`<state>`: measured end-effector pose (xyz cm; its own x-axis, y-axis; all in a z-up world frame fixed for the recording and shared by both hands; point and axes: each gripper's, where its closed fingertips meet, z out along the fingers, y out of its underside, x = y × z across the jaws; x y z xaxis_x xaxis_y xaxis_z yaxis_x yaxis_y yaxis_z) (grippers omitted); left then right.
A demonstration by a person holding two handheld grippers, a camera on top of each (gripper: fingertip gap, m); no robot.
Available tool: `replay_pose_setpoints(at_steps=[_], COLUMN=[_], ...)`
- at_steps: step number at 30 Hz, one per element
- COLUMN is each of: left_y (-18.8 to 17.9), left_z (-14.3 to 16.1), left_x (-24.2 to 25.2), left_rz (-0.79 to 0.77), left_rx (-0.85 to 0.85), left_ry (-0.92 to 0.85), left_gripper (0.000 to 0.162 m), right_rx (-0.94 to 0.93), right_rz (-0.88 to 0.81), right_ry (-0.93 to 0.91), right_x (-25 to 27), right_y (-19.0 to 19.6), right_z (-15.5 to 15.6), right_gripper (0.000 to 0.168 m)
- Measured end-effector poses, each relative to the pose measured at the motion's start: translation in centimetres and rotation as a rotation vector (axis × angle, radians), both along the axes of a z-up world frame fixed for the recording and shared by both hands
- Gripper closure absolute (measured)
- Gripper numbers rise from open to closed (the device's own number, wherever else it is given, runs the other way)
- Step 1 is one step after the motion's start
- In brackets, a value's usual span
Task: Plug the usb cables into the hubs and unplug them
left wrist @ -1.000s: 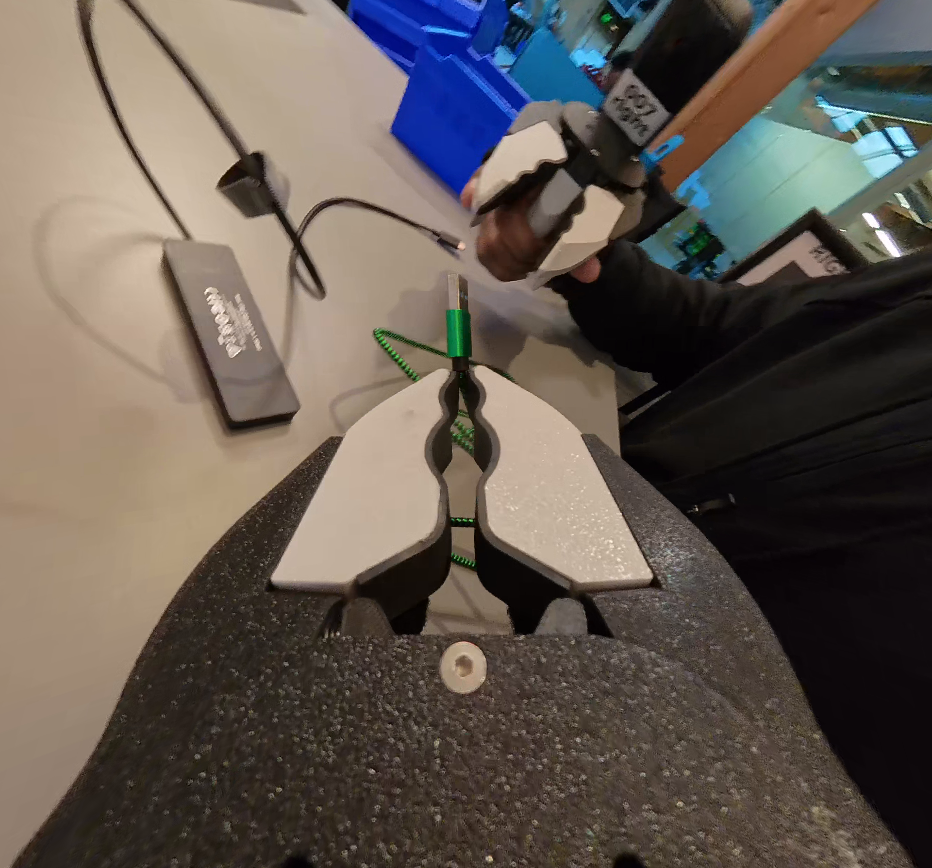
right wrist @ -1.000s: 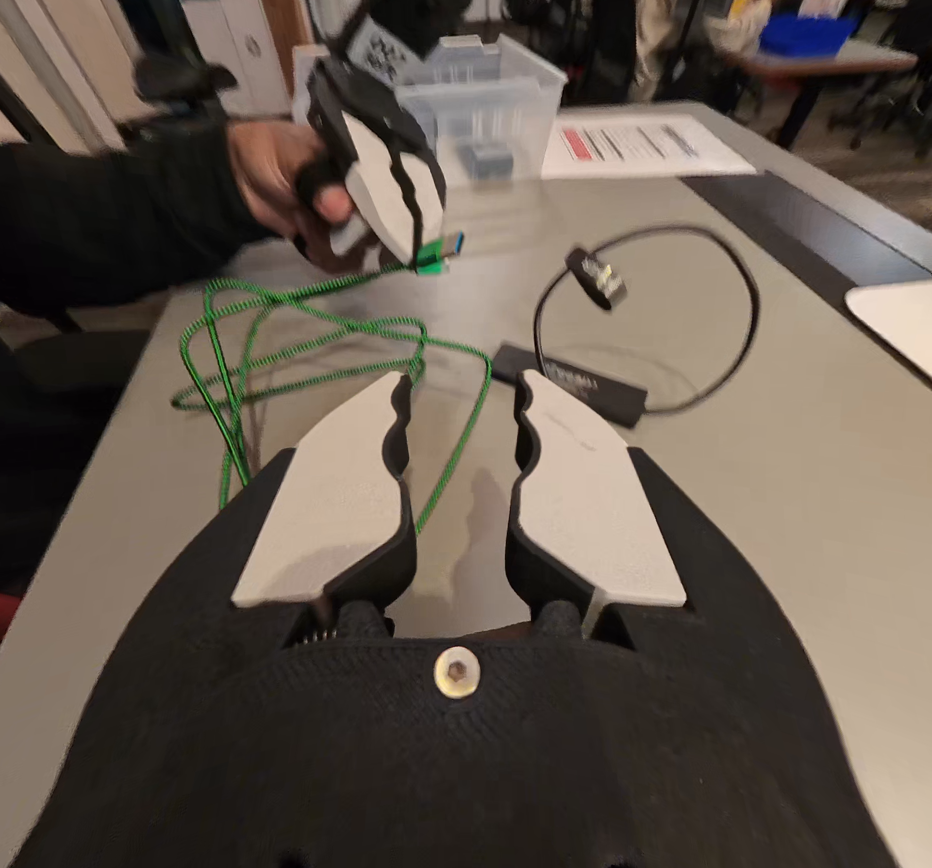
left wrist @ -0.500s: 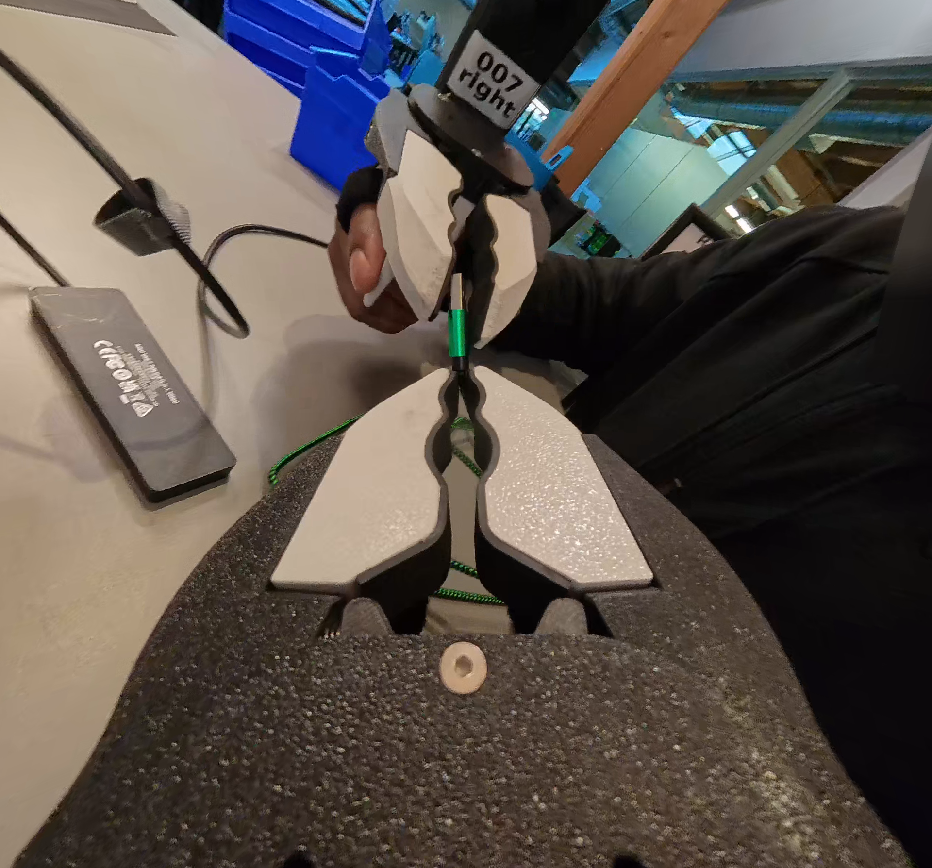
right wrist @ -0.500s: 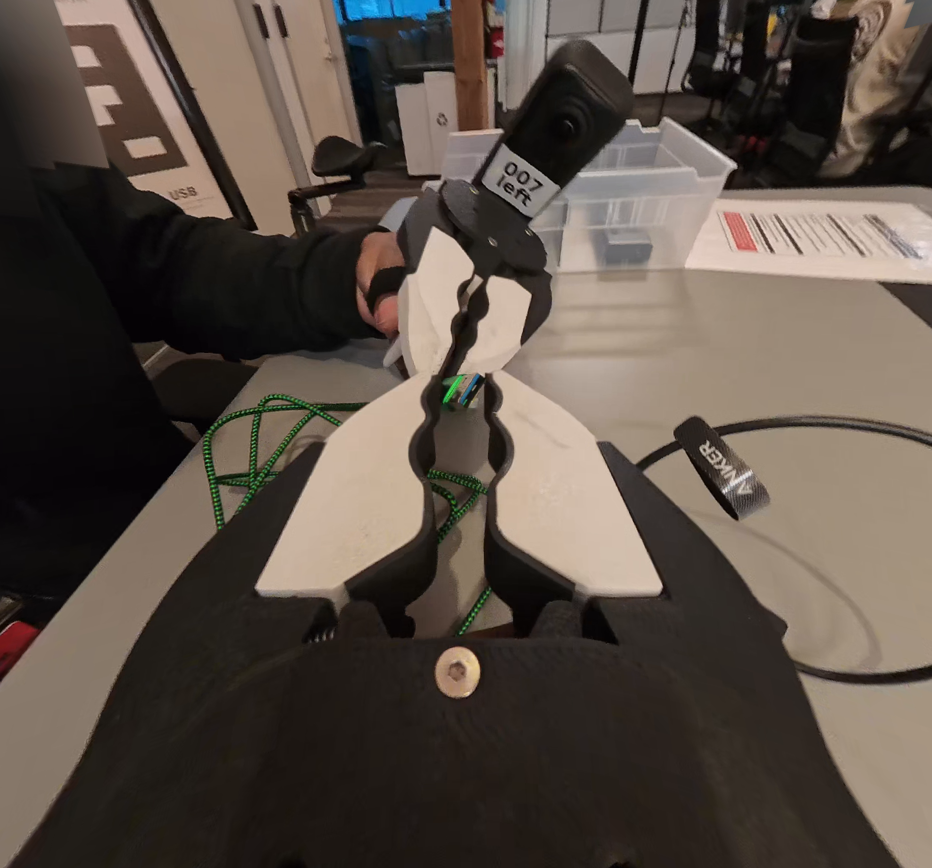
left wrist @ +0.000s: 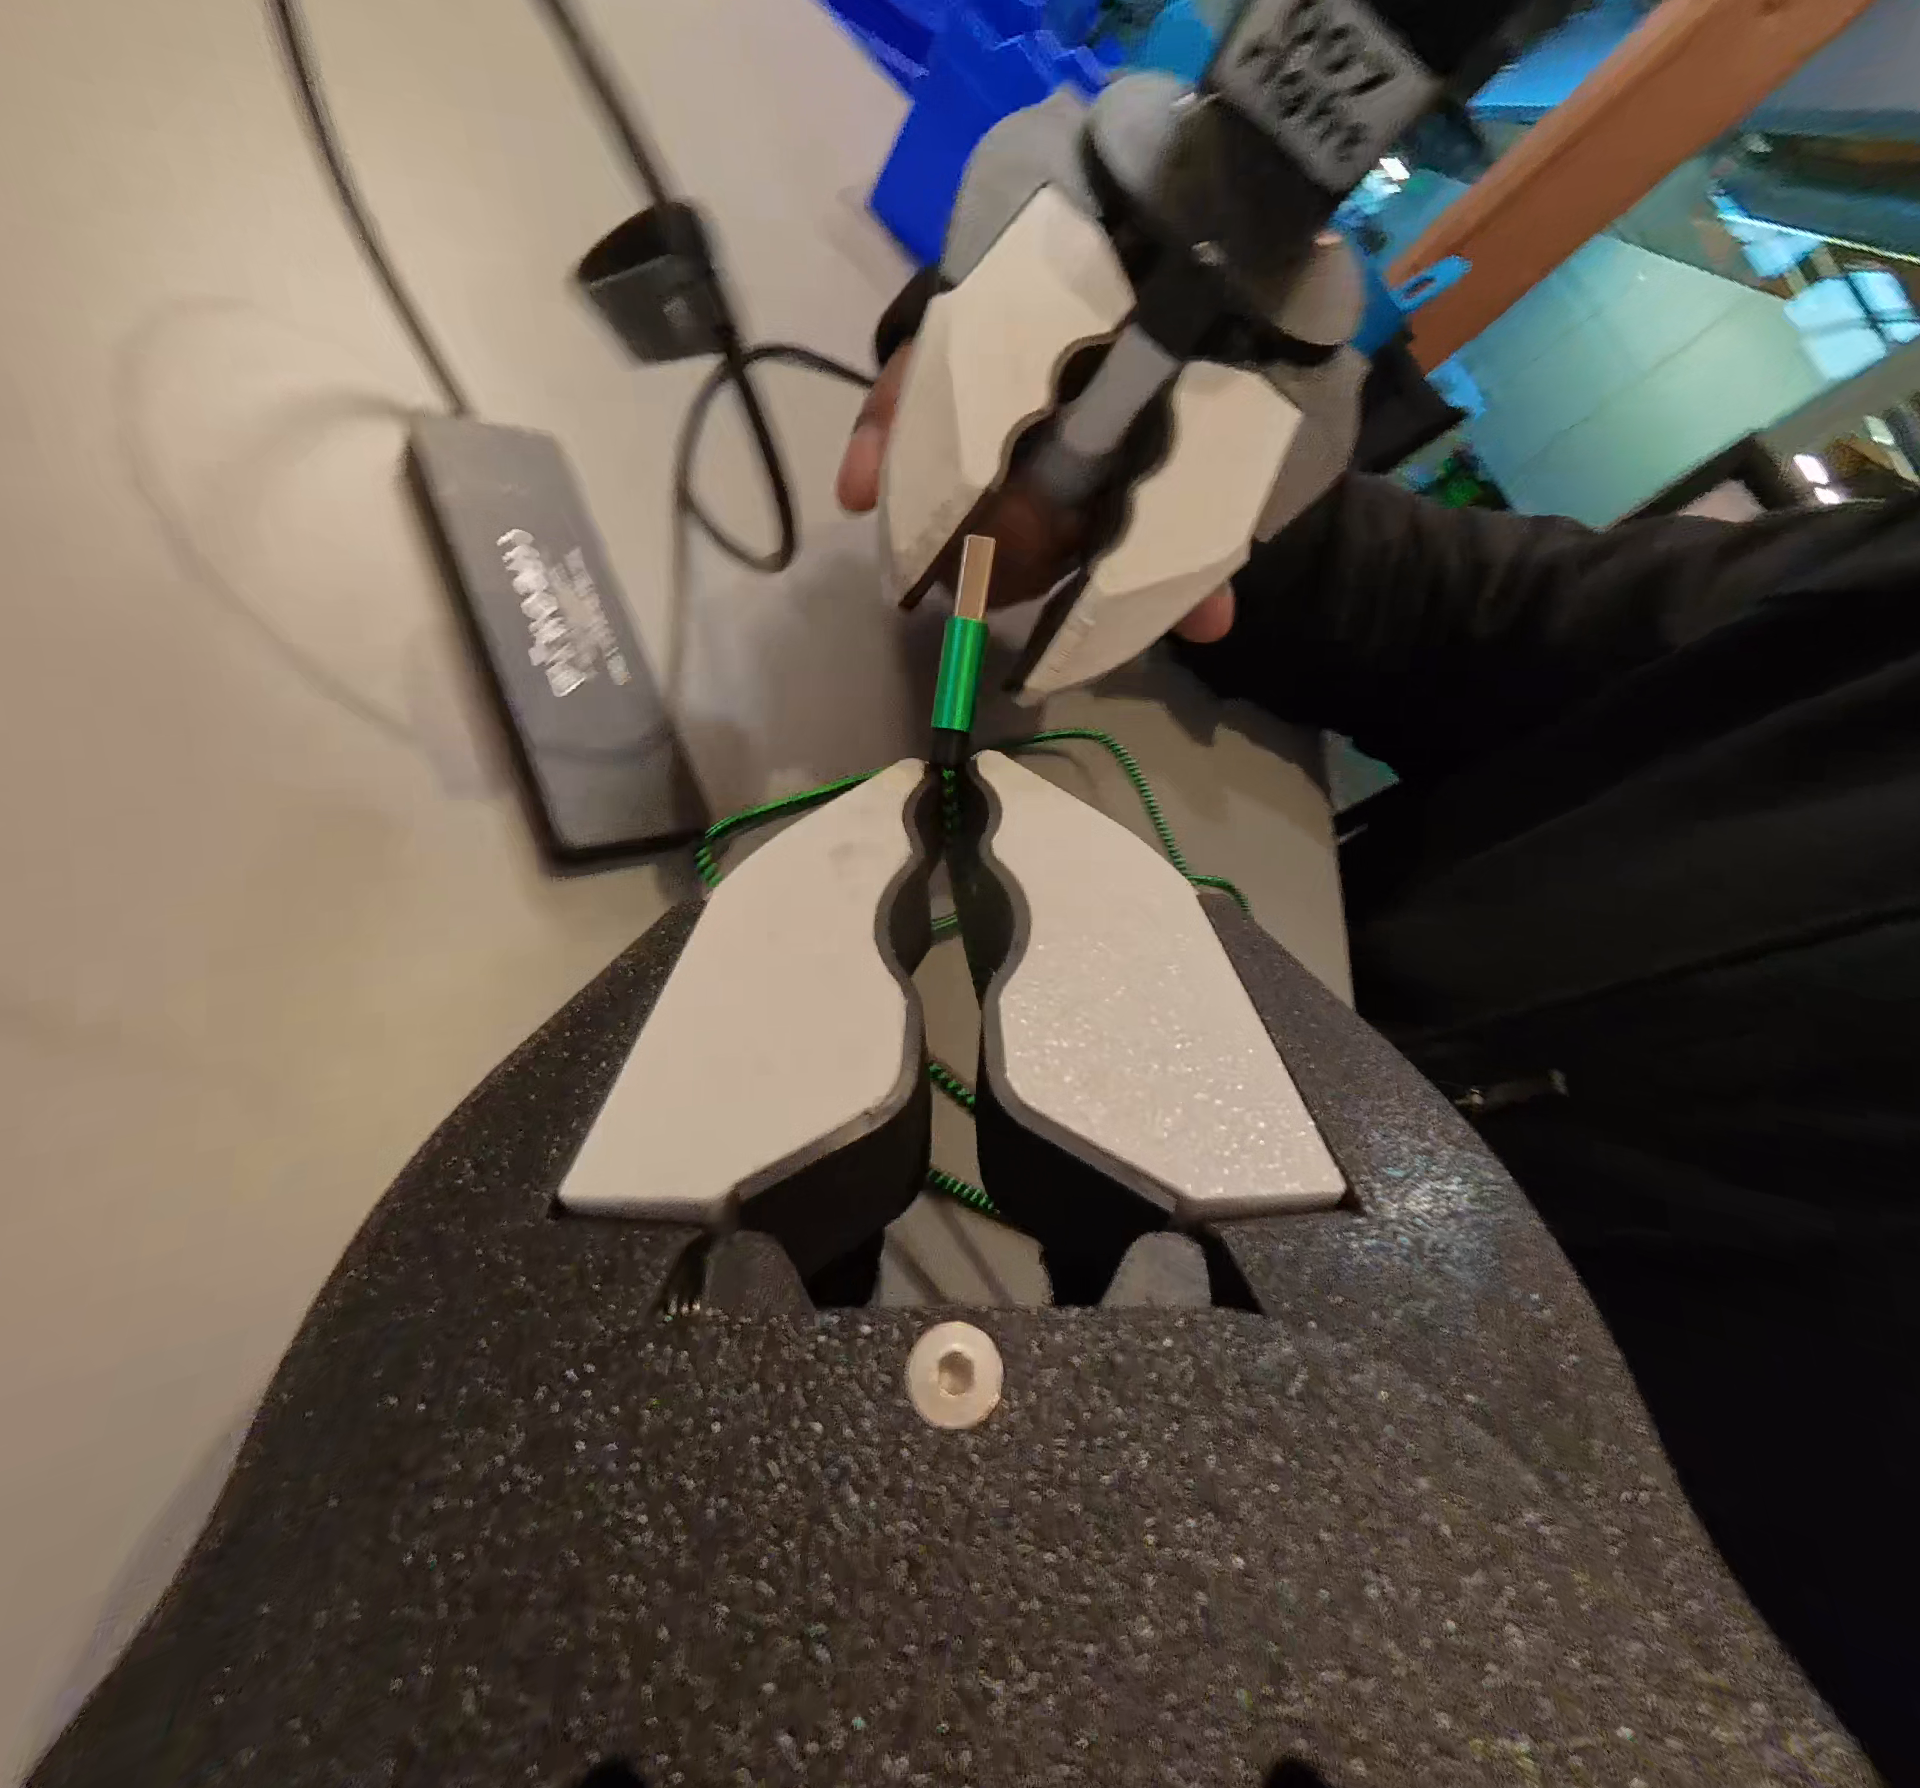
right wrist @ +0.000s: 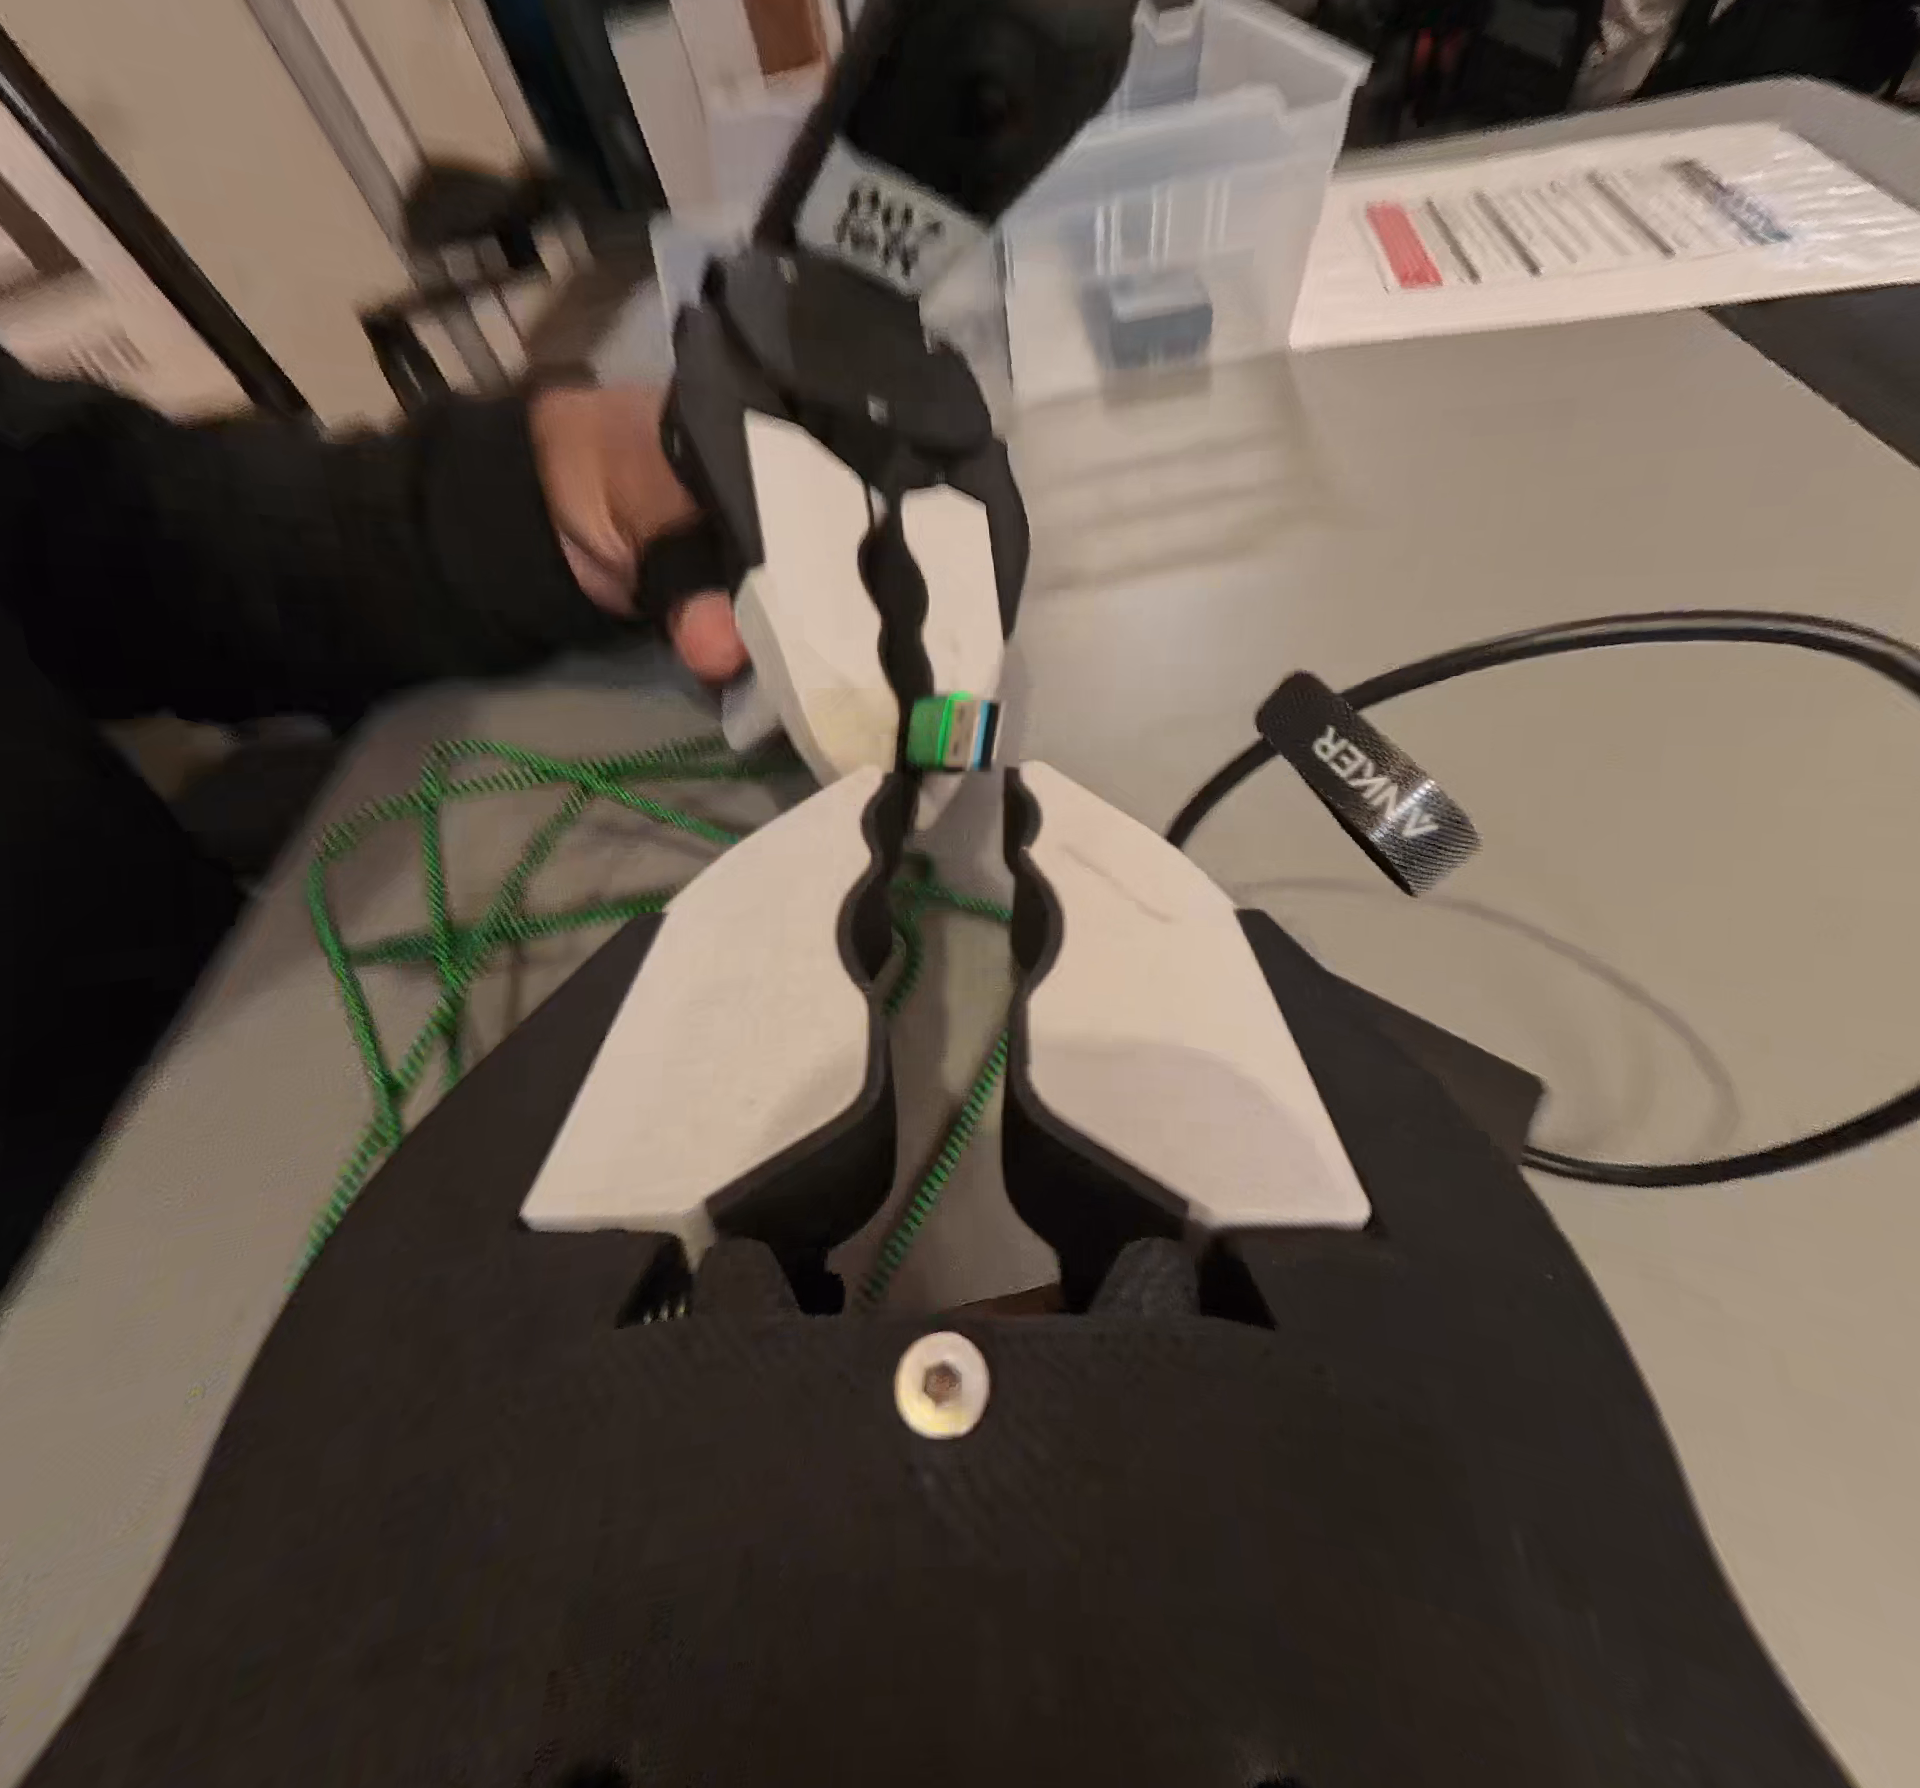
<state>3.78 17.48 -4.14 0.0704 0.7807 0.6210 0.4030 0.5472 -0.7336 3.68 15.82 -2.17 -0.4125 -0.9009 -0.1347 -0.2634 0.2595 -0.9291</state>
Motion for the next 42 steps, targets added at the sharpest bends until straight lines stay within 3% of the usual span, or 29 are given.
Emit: replay_pose_setpoints(at_steps=[4,10,12,16,18,23,27,32,35,39,42], left_y=[-1.6,-3.0,-3.0,-3.0,-3.1,-3.4,-3.5,-3.2,-3.1,-2.8,-2.7], left_z=[-1.6,-2.5,-2.4,-2.4,-2.4,-2.3,-2.2,-2.4,-2.7,-3.0,-3.0], left_x=[1.1,3.0,3.3,3.4,3.4,3.6,3.7,3.7,3.5,3.4,3.3], left_rz=[0.093,0.163,0.16,0.154,0.159,0.18,0.185,0.17,0.161,0.15,0.14], left_rx=[-0.026,-0.07,-0.057,-0.057,-0.054,-0.037,-0.031,-0.043,-0.062,-0.083,-0.076], left_ry=[-0.116,-0.187,-0.175,-0.173,-0.171,-0.16,-0.155,-0.166,-0.186,-0.206,-0.205], left_gripper=[0.16,0.16,0.16,0.159,0.159,0.159,0.159,0.159,0.159,0.159,0.159], right_rx=[-0.04,-0.116,-0.198,-0.337,-0.368,-0.348,0.009,0.113,0.129,0.151,0.175], right_rz=[0.112,0.372,0.399,0.335,0.33,0.336,0.419,0.46,0.331,0.09,-0.03], right_ry=[0.257,0.438,0.483,0.462,0.56,1.051,1.052,1.001,0.906,0.866,0.882], right_x=[-0.3,1.8,2.2,3.7,4.1,1.7,-0.1,-3.1,-4.6,-7.1,-8.4], right_y=[-0.7,-0.2,-0.8,-4.7,-6.8,-14.6,-14.7,-9.8,-7.7,-6.7,-6.9], right_z=[-2.4,-1.4,0.0,5.8,6.6,0.0,-5.0,-7.5,-7.3,-7.4,-7.9], right_gripper=[0.135,0.128,0.123,0.122,0.123,0.126,0.123,0.11,0.101,0.11,0.107])
